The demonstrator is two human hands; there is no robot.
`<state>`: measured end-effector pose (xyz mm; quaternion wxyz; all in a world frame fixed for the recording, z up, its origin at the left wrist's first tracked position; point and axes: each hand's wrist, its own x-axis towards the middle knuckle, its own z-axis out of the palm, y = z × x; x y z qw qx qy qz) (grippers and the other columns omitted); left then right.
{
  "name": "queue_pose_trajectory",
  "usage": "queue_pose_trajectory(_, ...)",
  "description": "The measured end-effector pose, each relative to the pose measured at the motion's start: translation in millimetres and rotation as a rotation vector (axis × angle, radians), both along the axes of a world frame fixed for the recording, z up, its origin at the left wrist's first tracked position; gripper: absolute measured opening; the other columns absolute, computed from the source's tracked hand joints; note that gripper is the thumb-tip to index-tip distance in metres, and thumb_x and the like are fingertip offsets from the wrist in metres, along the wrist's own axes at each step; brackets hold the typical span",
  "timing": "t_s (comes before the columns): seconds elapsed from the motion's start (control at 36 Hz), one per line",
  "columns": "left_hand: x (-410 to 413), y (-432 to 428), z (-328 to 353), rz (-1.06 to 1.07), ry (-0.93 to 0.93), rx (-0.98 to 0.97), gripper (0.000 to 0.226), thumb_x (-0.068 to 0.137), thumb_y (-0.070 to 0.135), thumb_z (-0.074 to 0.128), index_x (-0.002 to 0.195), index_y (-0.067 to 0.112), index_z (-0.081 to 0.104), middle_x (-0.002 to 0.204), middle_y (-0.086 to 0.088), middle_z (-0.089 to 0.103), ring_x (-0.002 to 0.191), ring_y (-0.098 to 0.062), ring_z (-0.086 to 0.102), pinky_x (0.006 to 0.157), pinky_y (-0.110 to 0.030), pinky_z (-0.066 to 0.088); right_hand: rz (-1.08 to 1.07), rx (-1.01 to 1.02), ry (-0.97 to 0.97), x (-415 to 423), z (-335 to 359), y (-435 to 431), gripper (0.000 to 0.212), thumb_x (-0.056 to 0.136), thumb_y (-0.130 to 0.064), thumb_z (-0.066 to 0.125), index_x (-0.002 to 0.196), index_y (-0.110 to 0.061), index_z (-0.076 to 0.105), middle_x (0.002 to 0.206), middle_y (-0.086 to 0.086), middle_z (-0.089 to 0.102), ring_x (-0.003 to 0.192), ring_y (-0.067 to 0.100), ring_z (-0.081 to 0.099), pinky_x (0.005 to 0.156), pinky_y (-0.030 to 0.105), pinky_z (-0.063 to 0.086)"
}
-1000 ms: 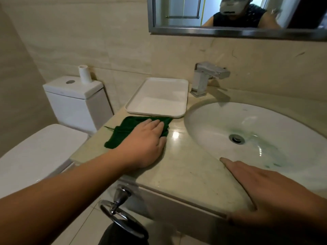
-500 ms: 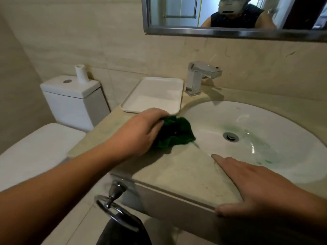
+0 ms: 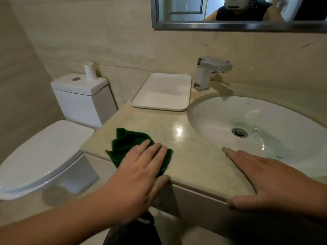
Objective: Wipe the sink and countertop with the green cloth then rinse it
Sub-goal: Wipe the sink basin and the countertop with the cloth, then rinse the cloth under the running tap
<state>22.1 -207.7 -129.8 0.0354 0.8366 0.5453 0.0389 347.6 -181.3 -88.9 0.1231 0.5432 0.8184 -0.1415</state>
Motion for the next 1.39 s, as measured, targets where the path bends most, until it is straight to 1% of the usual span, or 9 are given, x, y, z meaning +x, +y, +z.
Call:
queue_pose_trajectory(0.19, 93.5, 17.1, 8.2, -0.148, -0.073, -0.04, 0.072, 0.106, 0.058, 0.013, 0.169, 0.025, 0.01, 0.174, 0.003, 0.018, 0.161, -0.021, 0.003, 0.131, -0.045, 0.006, 0.009, 0.058, 0.005, 4.2, -9.2, 6.1, 0.124, 0.061, -0.104, 0.033, 0.159, -0.045, -0.015, 0.156, -0.021, 0.028, 0.126, 0.002, 0.041, 0.104, 0.026, 0.042)
queue_pose_trajectory(0.33, 134.4, 65.4, -4.5, -0.216, -0.092, 0.069, 0.076, 0.1, 0.047, 0.017, 0.163, 0.007, 0.03, 0.162, -0.013, 0.041, 0.152, -0.032, 0.031, 0.128, -0.048, 0.019, -0.056, 0.118, 0.346, 10.5, -12.9, 9.1, 0.06, 0.092, -0.062, 0.031, 0.151, -0.055, 0.028, 0.143, -0.024, 0.054, 0.114, -0.012, 0.049, 0.093, 0.012, 0.041)
queue_pose_trajectory(0.53, 179.0, 115.8, 13.5, -0.208, -0.052, -0.017, 0.028, 0.105, 0.032, 0.043, 0.11, 0.015, 0.065, 0.104, -0.009, 0.068, 0.097, -0.03, 0.06, 0.092, -0.046, 0.05, -0.337, 0.201, 0.631, 25.0, -21.4, 22.8, 0.047, 0.106, -0.024, 0.042, 0.151, -0.038, 0.046, 0.147, -0.01, 0.056, 0.119, -0.005, 0.046, 0.096, 0.015, 0.036)
queue_pose_trajectory(0.69, 192.8, 142.1, 51.7, -0.151, -0.52, -0.167, 0.023, 0.107, 0.029, 0.051, 0.115, 0.025, 0.072, 0.104, 0.001, 0.075, 0.094, -0.018, 0.068, 0.089, -0.042, 0.056, -0.409, 0.245, 0.785, 41.6, -2.1, 43.8, 0.049, 0.098, -0.032, 0.062, 0.143, -0.043, 0.047, 0.141, -0.013, 0.056, 0.13, 0.007, 0.053, 0.104, 0.032, 0.044)
queue_pose_trajectory(0.89, 197.2, 162.0, 90.9, -0.142, -0.941, -0.376, 0.022, 0.105, 0.031, 0.059, 0.103, 0.024, 0.08, 0.102, -0.013, 0.076, 0.102, -0.035, 0.072, 0.104, -0.056, 0.053, -0.452, 0.364, 0.889, 66.4, 44.2, 82.6, 0.031, 0.093, -0.034, 0.073, 0.123, -0.035, 0.068, 0.106, -0.014, 0.074, 0.094, -0.003, 0.068, 0.085, 0.03, 0.056)
queue_pose_trajectory(1.0, 199.3, 176.3, 95.6, -0.118, -0.994, -0.345, 0.023, 0.105, 0.024, 0.057, 0.103, 0.017, 0.079, 0.106, -0.011, 0.078, 0.104, -0.025, 0.072, 0.109, -0.054, 0.05, -0.443, 0.356, 0.831, 70.3, 52.2, 103.5, 0.013, 0.094, -0.028, 0.071, 0.106, -0.032, 0.071, 0.085, -0.006, 0.077, 0.054, -0.001, 0.057, 0.061, 0.03, 0.043)
queue_pose_trajectory(1.11, 197.9, 194.5, 94.0, -0.054, -0.995, -0.286, 0.027, 0.094, 0.04, 0.056, 0.097, 0.018, 0.072, 0.103, -0.019, 0.074, 0.103, -0.043, 0.071, 0.101, -0.063, 0.054, -0.458, 0.362, 0.797, 70.3, 58.7, 127.4, 0.011, 0.094, -0.021, 0.067, 0.093, -0.025, 0.077, 0.076, -0.005, 0.072, 0.065, 0.015, 0.063, 0.063, 0.031, 0.045)
queue_pose_trajectory(1.25, 187.6, 224.7, 87.1, 0.045, -0.92, -0.182, 0.021, 0.103, 0.027, 0.062, 0.083, 0.03, 0.067, 0.068, 0.012, 0.069, 0.061, -0.003, 0.066, 0.061, -0.025, 0.049, -0.492, 0.331, 0.776, 65.7, 61.4, 171.4, 0.013, 0.093, -0.026, 0.063, 0.086, -0.024, 0.074, 0.082, 0.0, 0.077, 0.086, 0.026, 0.072, 0.069, 0.035, 0.053)
queue_pose_trajectory(1.39, 182.9, 250.6, 82.4, 0.111, -0.862, -0.18, 0.013, 0.101, 0.032, 0.066, 0.097, 0.02, 0.07, 0.086, 0.0, 0.077, 0.082, -0.018, 0.076, 0.078, -0.043, 0.064, -0.511, 0.373, 0.763, 53.1, 62.3, 234.5, 0.026, 0.089, -0.043, 0.06, 0.102, -0.024, 0.073, 0.093, 0.001, 0.076, 0.091, 0.026, 0.073, 0.082, 0.045, 0.06)
